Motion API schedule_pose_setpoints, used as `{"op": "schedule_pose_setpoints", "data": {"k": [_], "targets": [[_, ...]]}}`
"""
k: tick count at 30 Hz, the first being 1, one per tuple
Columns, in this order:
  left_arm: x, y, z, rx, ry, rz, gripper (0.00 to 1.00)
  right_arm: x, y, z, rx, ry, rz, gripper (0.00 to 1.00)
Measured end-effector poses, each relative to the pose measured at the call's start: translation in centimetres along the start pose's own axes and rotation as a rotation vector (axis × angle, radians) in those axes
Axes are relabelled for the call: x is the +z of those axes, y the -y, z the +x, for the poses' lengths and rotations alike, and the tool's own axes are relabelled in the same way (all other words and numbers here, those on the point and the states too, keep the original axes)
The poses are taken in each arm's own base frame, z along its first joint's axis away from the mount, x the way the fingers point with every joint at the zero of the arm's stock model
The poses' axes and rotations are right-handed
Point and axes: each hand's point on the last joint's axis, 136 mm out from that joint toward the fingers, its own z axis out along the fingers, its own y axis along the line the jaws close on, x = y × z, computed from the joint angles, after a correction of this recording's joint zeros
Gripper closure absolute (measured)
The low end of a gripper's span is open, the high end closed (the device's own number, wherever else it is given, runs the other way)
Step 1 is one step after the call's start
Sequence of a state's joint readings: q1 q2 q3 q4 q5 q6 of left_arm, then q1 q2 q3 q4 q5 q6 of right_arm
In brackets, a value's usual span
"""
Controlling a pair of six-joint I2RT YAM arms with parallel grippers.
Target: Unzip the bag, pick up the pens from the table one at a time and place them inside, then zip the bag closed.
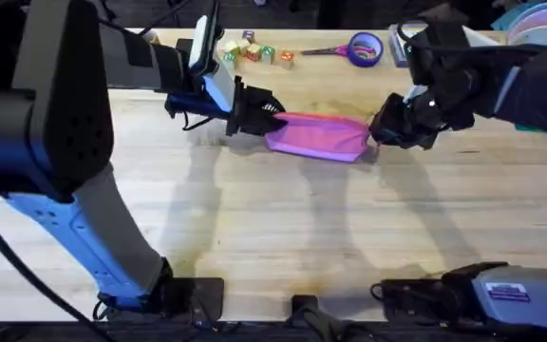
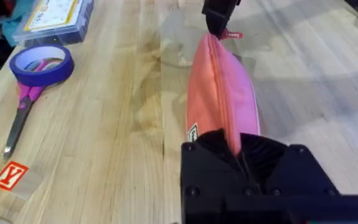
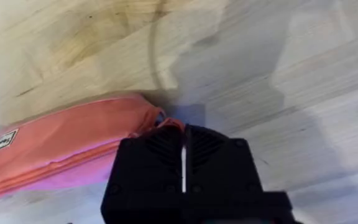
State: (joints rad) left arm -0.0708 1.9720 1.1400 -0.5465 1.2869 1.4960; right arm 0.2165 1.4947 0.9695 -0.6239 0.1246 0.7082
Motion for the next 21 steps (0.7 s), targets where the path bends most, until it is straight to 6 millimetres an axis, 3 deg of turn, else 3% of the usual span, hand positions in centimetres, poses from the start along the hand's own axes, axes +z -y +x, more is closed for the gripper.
{"op": "schedule_pose_setpoints", "data": {"k": [4,7,10,11,16,21], "targets": [[0.0,0.0,0.0,0.000,0.000,0.000,0.958,-0.8,0.1,-0.4,-0.010,0.026,-0.006,0.938],[-0.1,0.0,0.1,-0.004,-0.002,-0.003,0.958,-1.9,0.8,-1.3,-0.024,0.081,0.019,0.557],[-0.3,-0.1,0.1,-0.005,-0.003,-0.007,0.958,-3.8,1.2,-2.4,-0.028,0.155,0.016,0.106],[-0.3,-0.1,0.1,-0.005,-0.003,-0.008,0.958,-4.4,1.2,-2.7,-0.033,0.176,0.008,0.033],[-0.3,-0.1,0.1,-0.006,-0.003,-0.009,0.958,-8.2,1.0,-3.3,-0.049,0.272,-0.048,0.005],[-0.3,-0.1,0.1,-0.006,-0.003,-0.009,0.958,-10.5,1.1,-3.1,-0.077,0.318,-0.076,0.004]]}}
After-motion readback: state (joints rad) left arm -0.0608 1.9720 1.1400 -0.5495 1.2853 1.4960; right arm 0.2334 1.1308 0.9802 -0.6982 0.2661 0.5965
